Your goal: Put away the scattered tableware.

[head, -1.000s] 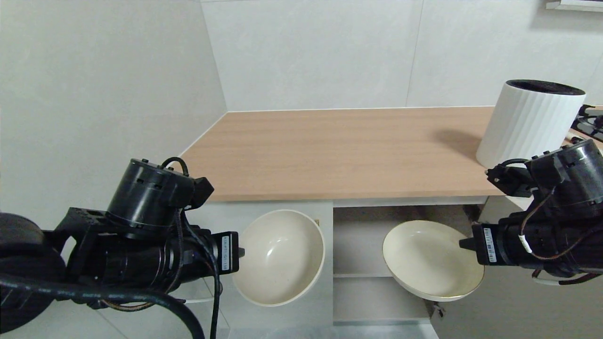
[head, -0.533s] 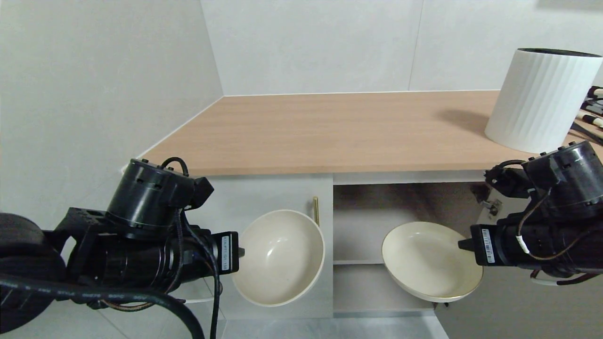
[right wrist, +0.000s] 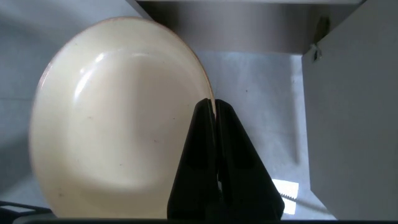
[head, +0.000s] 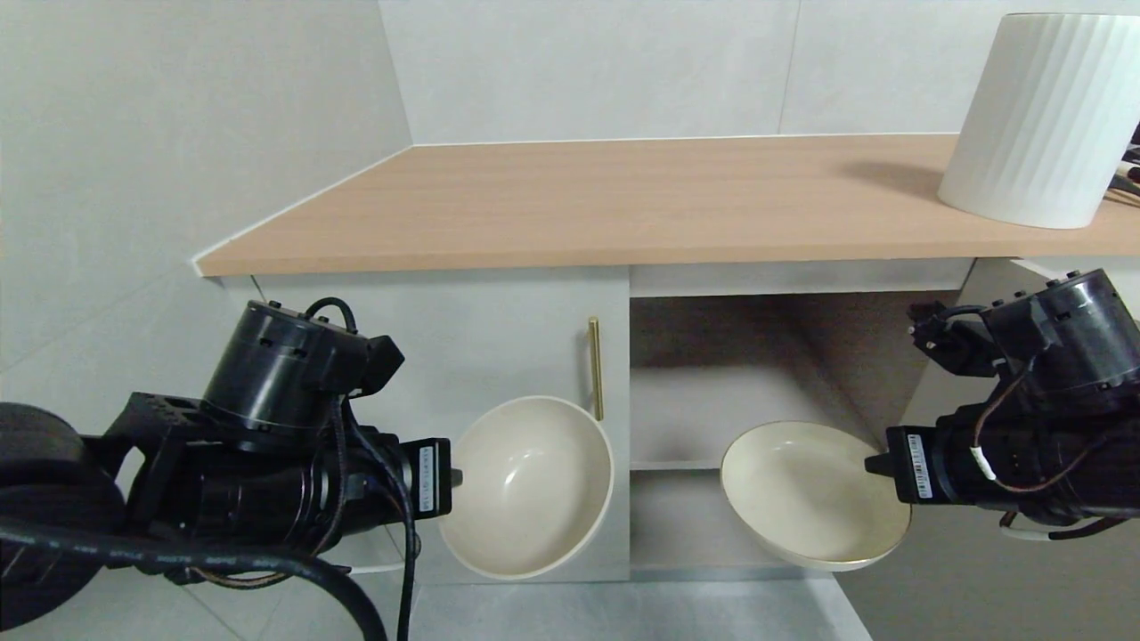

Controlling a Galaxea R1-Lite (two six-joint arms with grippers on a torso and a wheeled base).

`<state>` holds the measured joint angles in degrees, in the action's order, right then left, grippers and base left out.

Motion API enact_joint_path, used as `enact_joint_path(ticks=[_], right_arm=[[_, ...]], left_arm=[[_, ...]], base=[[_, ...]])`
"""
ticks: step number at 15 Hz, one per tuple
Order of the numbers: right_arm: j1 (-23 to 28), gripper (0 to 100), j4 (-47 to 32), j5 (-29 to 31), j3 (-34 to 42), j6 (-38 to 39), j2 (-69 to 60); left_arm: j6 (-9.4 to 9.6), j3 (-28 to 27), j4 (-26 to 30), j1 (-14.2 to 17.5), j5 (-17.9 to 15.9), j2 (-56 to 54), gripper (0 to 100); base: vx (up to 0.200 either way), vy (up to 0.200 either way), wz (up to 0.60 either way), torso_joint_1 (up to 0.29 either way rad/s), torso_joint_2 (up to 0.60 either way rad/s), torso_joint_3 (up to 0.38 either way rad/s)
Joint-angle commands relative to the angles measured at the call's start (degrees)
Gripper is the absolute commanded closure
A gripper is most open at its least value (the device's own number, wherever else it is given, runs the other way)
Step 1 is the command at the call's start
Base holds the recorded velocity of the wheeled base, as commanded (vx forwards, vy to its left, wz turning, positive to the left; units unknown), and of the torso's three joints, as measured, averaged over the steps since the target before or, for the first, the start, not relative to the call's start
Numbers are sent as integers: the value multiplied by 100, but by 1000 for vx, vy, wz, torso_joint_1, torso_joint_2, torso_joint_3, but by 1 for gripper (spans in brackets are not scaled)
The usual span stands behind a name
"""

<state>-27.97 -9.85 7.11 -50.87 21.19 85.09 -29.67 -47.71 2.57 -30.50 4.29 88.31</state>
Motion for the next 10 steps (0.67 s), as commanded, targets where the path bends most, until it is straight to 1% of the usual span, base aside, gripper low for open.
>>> enact_joint_path(ticks=[1,4,7,8,10], right_arm=[[-7,100,1,1,-2,-1,43],[2,100,18,-8,-11,8,104],[-7,100,326,-8,33,8,385],[2,100,519,1,121,17,623],[2,100,1275,-8,376,52,1203]], left_arm=[[-4,8,-2,0,2,11,100],[-4,-1,-2,0,2,11,100],[-4,-1,-2,0,2,11,100],[-4,8,-2,0,2,11,100],[-4,8,-2,0,2,29,100]], base=[[0,0,0,-32,129,95],[0,0,0,-11,25,17],[0,0,0,0,0,0],[0,0,0,0,0,0],[0,0,0,0,0,0]])
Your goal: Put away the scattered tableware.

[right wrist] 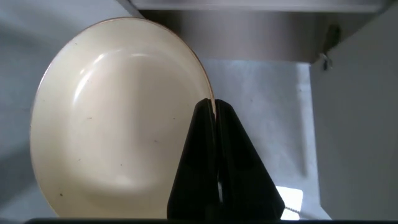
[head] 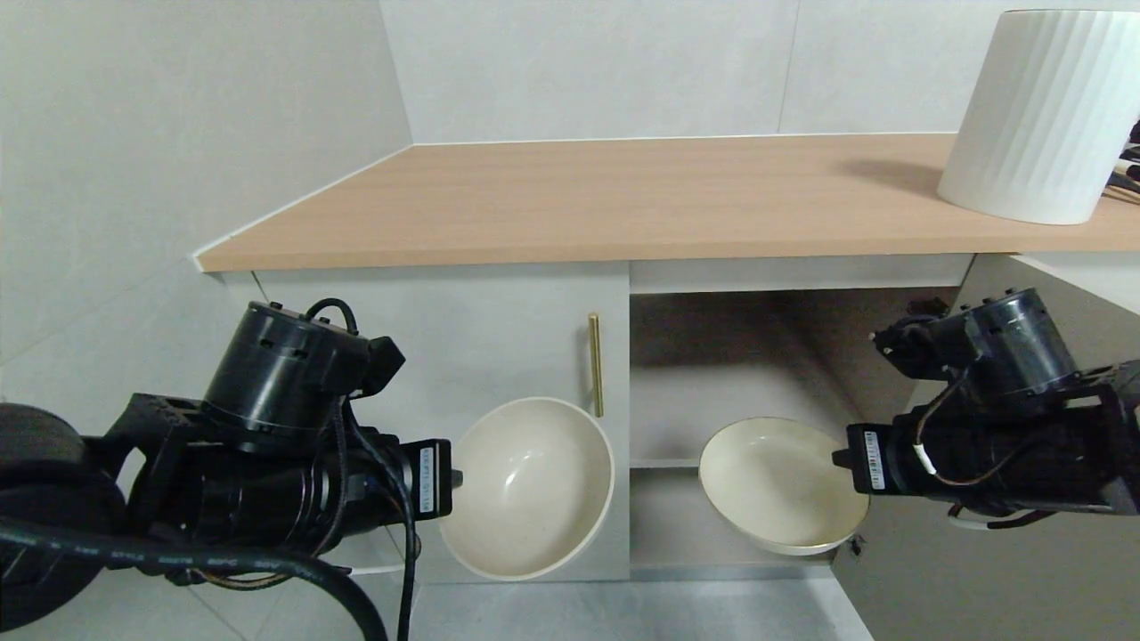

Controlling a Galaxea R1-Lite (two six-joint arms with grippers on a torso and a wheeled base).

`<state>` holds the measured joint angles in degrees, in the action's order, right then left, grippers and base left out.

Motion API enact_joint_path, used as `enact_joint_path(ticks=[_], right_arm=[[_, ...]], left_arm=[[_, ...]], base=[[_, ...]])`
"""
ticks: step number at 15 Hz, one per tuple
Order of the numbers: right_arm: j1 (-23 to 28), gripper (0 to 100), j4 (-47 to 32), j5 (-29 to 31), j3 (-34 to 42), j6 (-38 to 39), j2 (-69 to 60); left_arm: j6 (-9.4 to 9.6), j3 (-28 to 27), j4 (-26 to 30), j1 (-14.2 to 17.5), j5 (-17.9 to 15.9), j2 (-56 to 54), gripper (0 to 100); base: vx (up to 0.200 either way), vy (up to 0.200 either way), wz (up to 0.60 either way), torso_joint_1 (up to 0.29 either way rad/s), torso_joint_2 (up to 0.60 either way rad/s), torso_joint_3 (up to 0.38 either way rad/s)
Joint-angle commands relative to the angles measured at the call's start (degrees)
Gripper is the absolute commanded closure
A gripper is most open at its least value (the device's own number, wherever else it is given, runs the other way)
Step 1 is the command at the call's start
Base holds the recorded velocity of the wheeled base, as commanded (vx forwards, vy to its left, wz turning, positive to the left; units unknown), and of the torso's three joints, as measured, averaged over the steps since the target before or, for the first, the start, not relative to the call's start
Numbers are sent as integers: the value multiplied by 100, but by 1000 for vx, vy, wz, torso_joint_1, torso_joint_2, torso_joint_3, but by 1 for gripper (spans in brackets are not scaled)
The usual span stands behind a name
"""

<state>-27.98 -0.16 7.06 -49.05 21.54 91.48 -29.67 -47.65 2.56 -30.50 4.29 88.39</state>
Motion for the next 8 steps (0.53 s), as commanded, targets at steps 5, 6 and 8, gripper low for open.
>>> enact_joint_path(ticks=[5,6,8], right_arm=[[302,100,2538,287,300,571,2726],[390,100,2978,410,309,579,2990],[486,100,3751,498,291,562,3464]], left_arm=[[-4,2,-1,0,2,46,100],[-4,2,-1,0,2,46,100],[-4,2,-1,0,2,82,100]], base=[[0,0,0,0,0,0],[0,0,0,0,0,0],[0,0,0,0,0,0]])
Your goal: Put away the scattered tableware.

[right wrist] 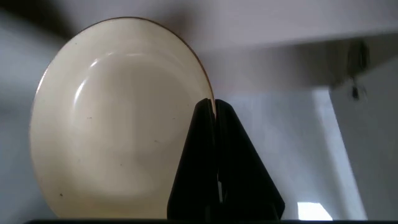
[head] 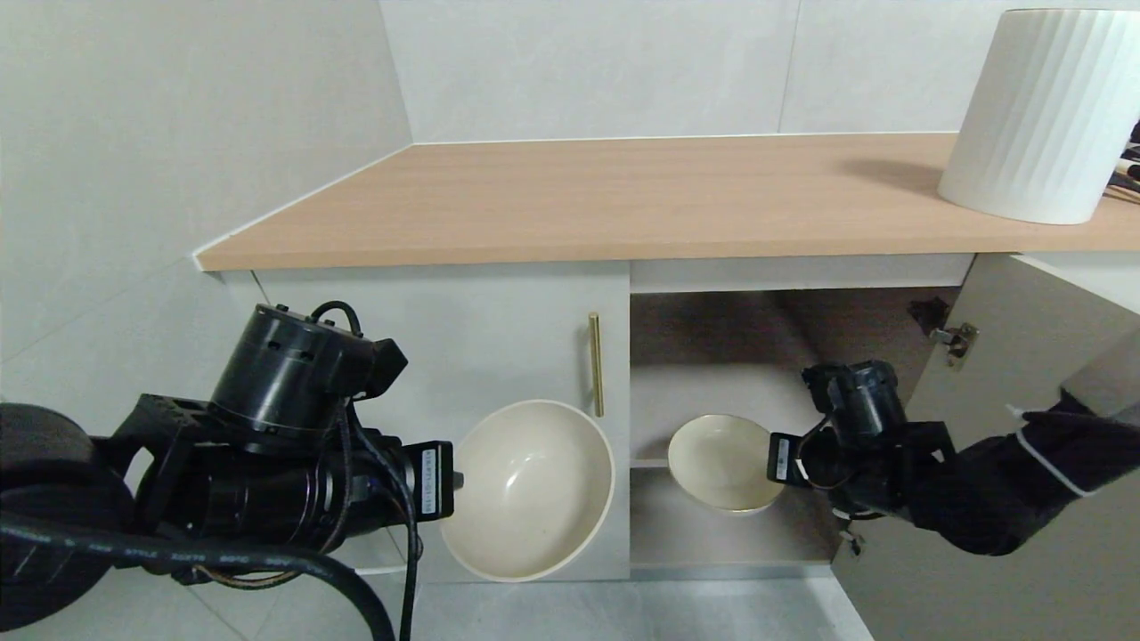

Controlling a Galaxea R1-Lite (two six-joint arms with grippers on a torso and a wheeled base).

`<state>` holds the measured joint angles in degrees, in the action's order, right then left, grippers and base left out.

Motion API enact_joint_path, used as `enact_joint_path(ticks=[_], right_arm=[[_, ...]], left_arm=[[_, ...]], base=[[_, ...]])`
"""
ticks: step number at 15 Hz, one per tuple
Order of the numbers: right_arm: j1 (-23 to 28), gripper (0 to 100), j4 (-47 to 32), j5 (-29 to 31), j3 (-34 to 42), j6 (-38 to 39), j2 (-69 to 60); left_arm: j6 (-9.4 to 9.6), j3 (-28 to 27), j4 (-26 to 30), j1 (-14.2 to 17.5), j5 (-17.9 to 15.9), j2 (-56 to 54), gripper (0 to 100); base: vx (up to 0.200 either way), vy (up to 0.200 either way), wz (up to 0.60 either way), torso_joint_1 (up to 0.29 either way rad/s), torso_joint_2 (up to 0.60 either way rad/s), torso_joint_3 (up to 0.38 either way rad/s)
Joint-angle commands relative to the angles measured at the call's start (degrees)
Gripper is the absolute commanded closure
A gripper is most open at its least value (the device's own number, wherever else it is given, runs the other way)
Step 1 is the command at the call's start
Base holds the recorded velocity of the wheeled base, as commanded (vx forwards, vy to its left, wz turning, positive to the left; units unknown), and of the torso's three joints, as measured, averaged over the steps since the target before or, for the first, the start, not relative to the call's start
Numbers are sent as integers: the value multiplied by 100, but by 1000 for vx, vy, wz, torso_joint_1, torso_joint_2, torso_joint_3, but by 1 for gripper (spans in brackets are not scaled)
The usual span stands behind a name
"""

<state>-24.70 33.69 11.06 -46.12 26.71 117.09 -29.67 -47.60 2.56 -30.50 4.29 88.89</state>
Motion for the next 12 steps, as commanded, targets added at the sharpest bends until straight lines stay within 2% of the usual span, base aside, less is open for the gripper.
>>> enact_joint_path(ticks=[1,5,12], right_arm=[[185,100,436,107,-20,36,1000],[483,100,506,476,-662,71,1615],[598,100,436,547,-1479,414,1940]], left_arm=[[-4,-3,-10,0,2,58,100],[-4,-3,-10,0,2,111,100],[-4,-3,-10,-44,10,128,100]], base=[[0,0,0,0,0,0],[0,0,0,0,0,0],[0,0,0,0,0,0]])
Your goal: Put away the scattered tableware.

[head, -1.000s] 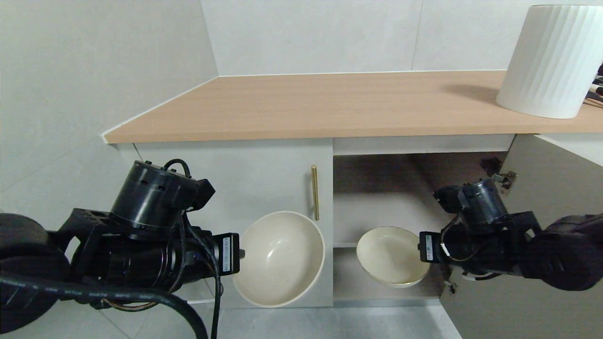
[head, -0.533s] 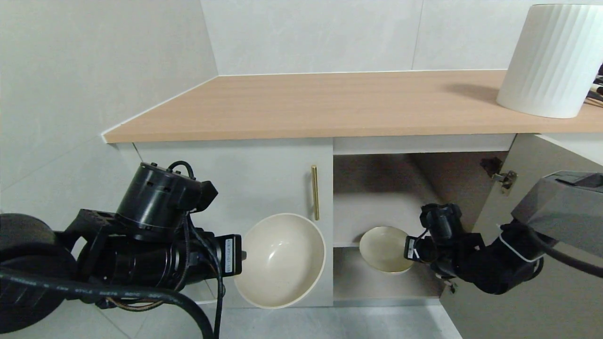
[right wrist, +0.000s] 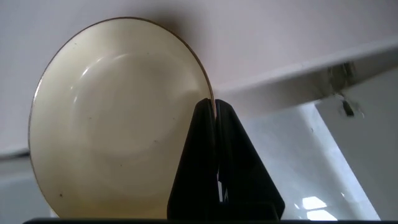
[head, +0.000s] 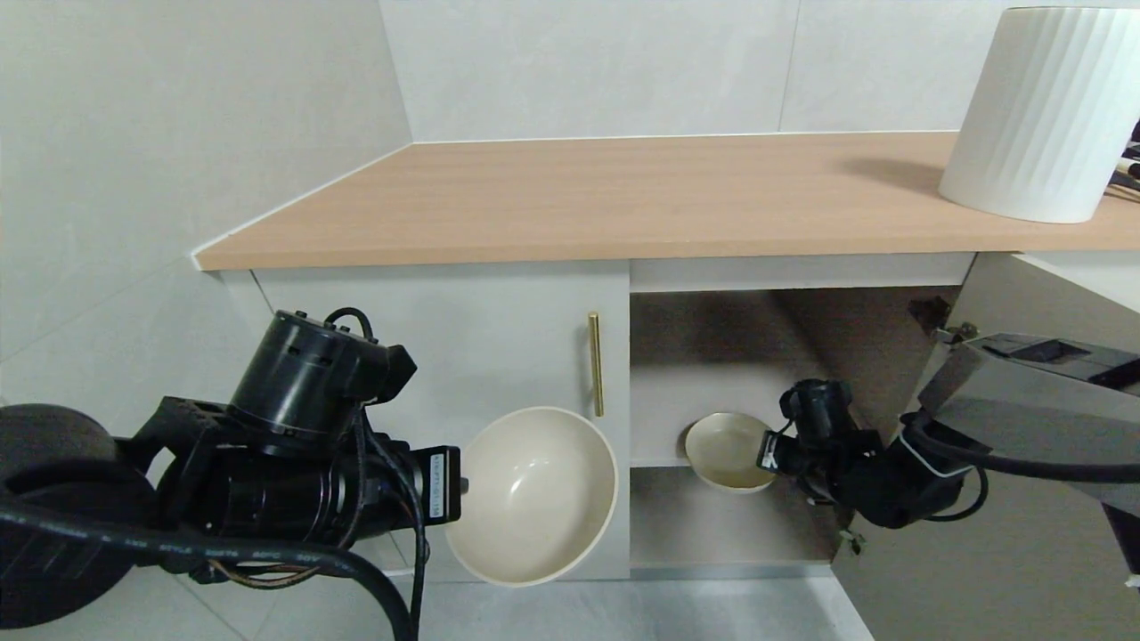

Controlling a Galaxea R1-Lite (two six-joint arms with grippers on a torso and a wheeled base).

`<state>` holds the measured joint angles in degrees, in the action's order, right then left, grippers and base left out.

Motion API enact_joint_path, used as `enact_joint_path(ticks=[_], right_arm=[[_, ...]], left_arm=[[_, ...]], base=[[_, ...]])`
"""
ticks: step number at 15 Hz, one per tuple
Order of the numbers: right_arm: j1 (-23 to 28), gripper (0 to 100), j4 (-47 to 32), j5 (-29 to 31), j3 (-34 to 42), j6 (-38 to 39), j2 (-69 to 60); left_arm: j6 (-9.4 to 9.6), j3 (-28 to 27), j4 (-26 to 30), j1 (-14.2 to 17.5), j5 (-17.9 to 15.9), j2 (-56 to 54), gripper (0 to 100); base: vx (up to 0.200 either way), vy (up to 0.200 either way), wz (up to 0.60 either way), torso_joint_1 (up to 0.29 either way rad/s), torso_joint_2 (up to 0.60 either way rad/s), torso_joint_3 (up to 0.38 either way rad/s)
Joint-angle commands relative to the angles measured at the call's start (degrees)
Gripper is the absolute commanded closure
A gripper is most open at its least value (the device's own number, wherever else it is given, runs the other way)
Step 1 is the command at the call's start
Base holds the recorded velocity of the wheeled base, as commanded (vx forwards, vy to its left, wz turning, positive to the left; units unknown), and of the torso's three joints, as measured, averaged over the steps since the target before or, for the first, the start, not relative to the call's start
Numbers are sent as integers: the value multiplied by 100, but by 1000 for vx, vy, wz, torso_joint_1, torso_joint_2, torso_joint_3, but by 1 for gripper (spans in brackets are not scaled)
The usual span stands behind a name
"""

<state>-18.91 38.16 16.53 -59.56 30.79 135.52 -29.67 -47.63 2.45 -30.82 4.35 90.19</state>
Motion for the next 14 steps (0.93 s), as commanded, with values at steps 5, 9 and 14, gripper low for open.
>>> enact_joint_path(ticks=[5,9,14], right_arm=[[133,100,-353,140,-873,6,414],[282,100,-370,245,-1303,32,651],[335,100,-370,368,-1532,102,765]], left_arm=[[-4,-10,1,-30,119,8,100],[-4,-18,1,-30,119,17,100],[-4,-27,-8,-30,119,61,100]], base=[[0,0,0,0,0,0],[0,0,0,0,0,0],[0,0,0,0,0,0]])
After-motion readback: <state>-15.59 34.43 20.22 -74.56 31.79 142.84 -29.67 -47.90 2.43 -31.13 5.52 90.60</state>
